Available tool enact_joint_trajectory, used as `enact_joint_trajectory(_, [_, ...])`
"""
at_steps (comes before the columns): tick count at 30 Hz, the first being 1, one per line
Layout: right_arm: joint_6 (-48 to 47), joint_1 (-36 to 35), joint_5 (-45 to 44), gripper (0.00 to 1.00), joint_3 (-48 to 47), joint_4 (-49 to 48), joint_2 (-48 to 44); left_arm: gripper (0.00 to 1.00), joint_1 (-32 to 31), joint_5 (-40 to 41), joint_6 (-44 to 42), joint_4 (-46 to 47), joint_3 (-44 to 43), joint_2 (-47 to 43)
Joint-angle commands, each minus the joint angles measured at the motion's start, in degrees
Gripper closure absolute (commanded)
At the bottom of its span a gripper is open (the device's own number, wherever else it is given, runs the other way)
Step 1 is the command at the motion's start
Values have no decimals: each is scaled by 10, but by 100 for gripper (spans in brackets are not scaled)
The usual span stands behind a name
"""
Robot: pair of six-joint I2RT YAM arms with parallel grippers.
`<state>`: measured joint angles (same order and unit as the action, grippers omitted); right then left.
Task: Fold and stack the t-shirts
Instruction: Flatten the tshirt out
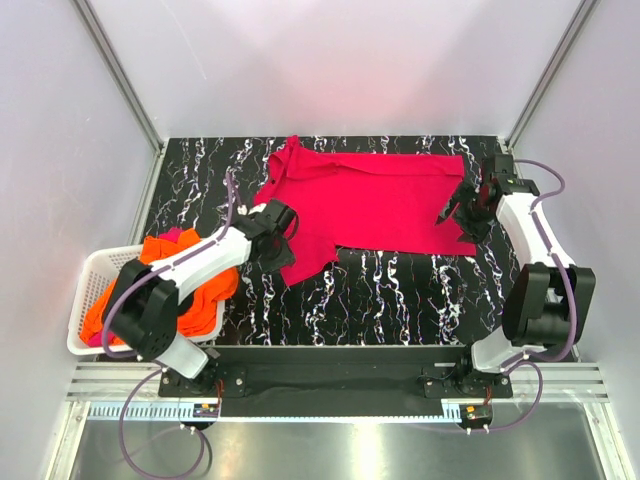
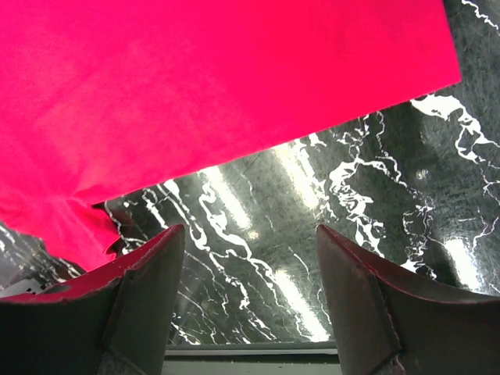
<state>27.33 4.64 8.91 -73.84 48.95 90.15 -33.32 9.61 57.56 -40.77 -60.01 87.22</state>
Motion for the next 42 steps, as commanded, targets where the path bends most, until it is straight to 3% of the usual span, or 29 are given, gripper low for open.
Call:
enact_joint_trajectory(1, [3,-3,17,25,15,-25,-30,60,-1,-5,34,17,-8,19])
enact_joint_trajectory(6, [-1,-3,9,25,20,-28,-38,59,-3,-26,51,16,5,44])
enact_joint_trajectory(14, [-3,-3,7,25,15,-35,-29,67,-3,-35,35,17,-7,79])
enact_joint_trajectory(31, [3,-3,-9,24,13,-39,-24,64,-3,-28,47,39,12,129])
enact_joint_trajectory(35, [36,1,-38,25,21,-32,-13,97,-3,-35,19,47,0,140])
enact_joint_trajectory(42, [106,59,-48,37,27,-32,38,100,-12,28,-49,32,5,30])
